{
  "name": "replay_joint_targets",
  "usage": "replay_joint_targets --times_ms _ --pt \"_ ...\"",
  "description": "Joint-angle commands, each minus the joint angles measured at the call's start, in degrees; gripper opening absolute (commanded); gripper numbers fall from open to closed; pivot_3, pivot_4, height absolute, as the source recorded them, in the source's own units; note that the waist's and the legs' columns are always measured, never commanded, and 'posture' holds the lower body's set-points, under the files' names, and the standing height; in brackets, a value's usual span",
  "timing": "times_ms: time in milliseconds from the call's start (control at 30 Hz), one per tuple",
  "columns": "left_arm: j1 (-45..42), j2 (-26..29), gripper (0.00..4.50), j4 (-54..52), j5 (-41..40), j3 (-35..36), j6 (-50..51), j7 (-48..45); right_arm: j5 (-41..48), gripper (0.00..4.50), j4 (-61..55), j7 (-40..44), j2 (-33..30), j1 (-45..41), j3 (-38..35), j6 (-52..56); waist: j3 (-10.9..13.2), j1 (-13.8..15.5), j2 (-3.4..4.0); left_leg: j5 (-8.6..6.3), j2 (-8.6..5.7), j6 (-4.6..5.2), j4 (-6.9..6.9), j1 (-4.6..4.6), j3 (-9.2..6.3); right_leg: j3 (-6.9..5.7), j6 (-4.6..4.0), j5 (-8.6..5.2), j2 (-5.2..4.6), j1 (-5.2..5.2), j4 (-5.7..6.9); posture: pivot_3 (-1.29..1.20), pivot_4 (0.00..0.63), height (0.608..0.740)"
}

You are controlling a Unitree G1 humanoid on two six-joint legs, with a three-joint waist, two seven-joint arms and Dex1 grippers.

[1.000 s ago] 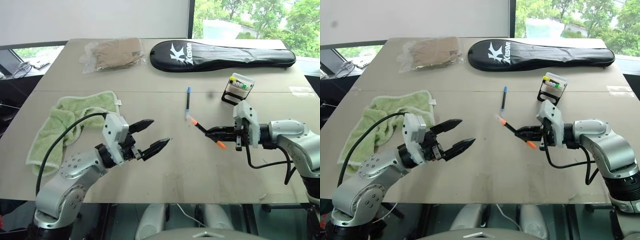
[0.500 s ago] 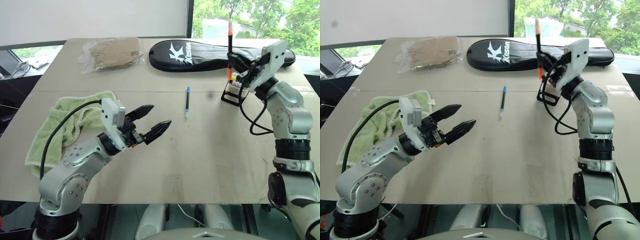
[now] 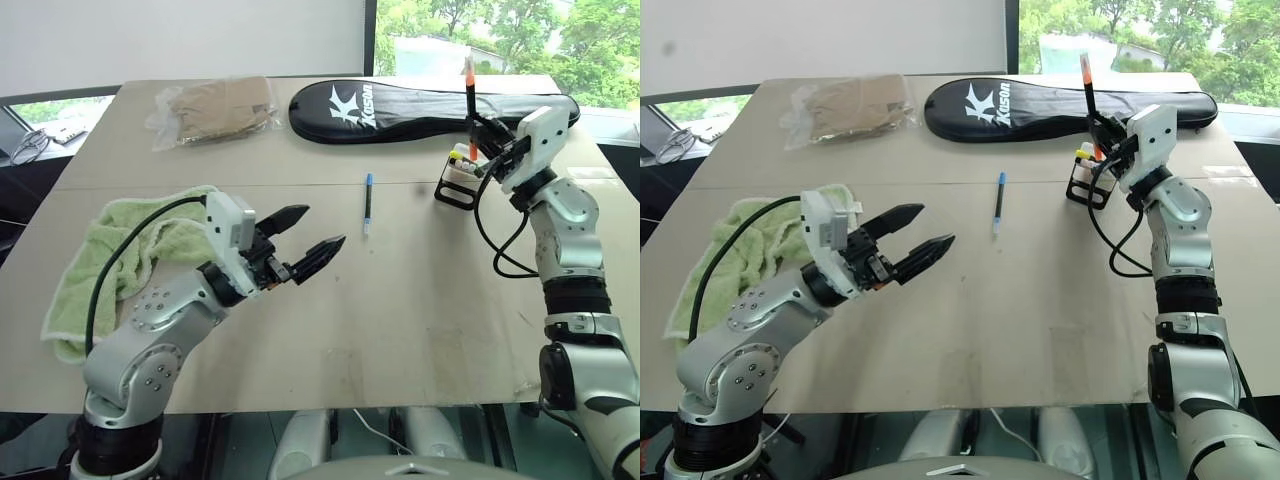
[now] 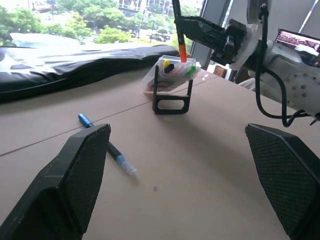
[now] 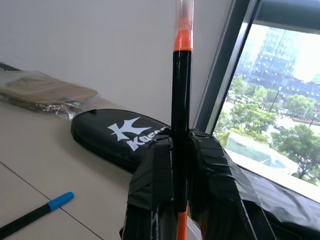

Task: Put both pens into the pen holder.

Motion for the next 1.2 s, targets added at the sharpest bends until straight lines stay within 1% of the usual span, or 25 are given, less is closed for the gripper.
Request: replay_joint_targets --times_ms 33,300,667,733,800,967,1000,1100,1200 --pt "-0.7 0.8 4.50 -1.7 0.1 0.8 -1.3 -0.9 -1.0 0.02 3.6 0.8 -0.7 -3.2 0.2 -6.3 0.0 0.0 0.01 0.00 0.00 0.00 0.00 0.02 0.01 0.02 0.00 0.00 0.00 0.00 0.00 0.00 0.150 0.740" --pt "0.3 1.1 4.50 -2.0 0.8 1.1 -2.0 -1.5 -3.4 0.02 13.5 1.2 -0.5 -5.7 1.3 -15.2 0.0 0.0 0.01 0.00 0.01 0.00 0.01 0.01 0.03 0.02 0.00 0.00 0.00 0.01 -0.02 0.00 0.150 0.740" --pt "1.8 1.1 4.50 -1.9 1.7 1.0 -2.9 -2.3 -3.9 0.02 20.1 -0.1 -1.1 -6.0 0.5 -22.4 0.0 0.0 0.01 0.00 0.02 0.00 0.01 0.02 0.06 0.04 0.00 0.00 0.00 0.01 -0.01 0.00 0.150 0.740" --pt "1.8 1.2 4.50 -1.6 1.8 1.0 -3.0 -2.6 -3.9 0.89 20.6 -0.7 -1.2 -6.1 0.2 -22.8 0.0 0.0 0.01 0.00 0.02 0.00 0.01 0.02 0.06 0.04 0.00 0.00 0.00 0.01 -0.01 0.00 0.150 0.740" --pt "1.7 1.3 4.50 -1.3 2.0 1.0 -3.1 -2.9 -3.9 1.66 20.8 -0.9 -1.4 -6.0 0.3 -23.1 0.0 0.0 0.01 0.00 0.02 0.00 0.01 0.01 0.06 0.04 0.00 0.00 0.00 0.01 -0.01 0.00 0.150 0.740" --pt "1.8 1.2 4.50 -1.0 2.2 1.0 -3.1 -3.2 -3.4 4.12 19.4 -1.2 -2.2 -4.5 0.2 -21.9 0.0 0.0 0.01 0.00 0.02 0.00 0.01 0.01 0.07 0.05 0.00 0.00 0.00 0.01 -0.01 0.00 0.150 0.740" --pt "1.9 1.1 4.50 -1.0 2.3 1.0 -3.2 -3.3 -3.1 4.33 18.7 -1.2 -2.2 -4.1 0.0 -21.5 0.0 0.0 0.01 0.00 0.02 0.00 0.01 0.01 0.07 0.05 0.00 0.00 0.00 0.01 -0.01 0.00 0.150 0.740" --pt "2.3 0.9 4.50 -1.0 2.5 0.9 -3.3 -3.4 -2.7 4.33 15.8 -1.1 -2.4 -2.4 0.0 -19.9 0.0 0.0 0.01 0.00 0.03 0.00 0.01 0.01 0.07 0.05 0.00 0.00 0.00 0.01 -0.01 0.00 0.150 0.740" --pt "2.5 0.8 4.50 -1.0 2.6 0.9 -3.3 -3.4 -3.5 4.33 9.4 -0.8 -3.1 0.2 1.3 -16.4 0.0 0.1 0.01 0.00 0.03 0.00 0.01 0.00 0.07 0.05 0.00 0.00 0.00 0.01 -0.01 0.00 0.150 0.740"
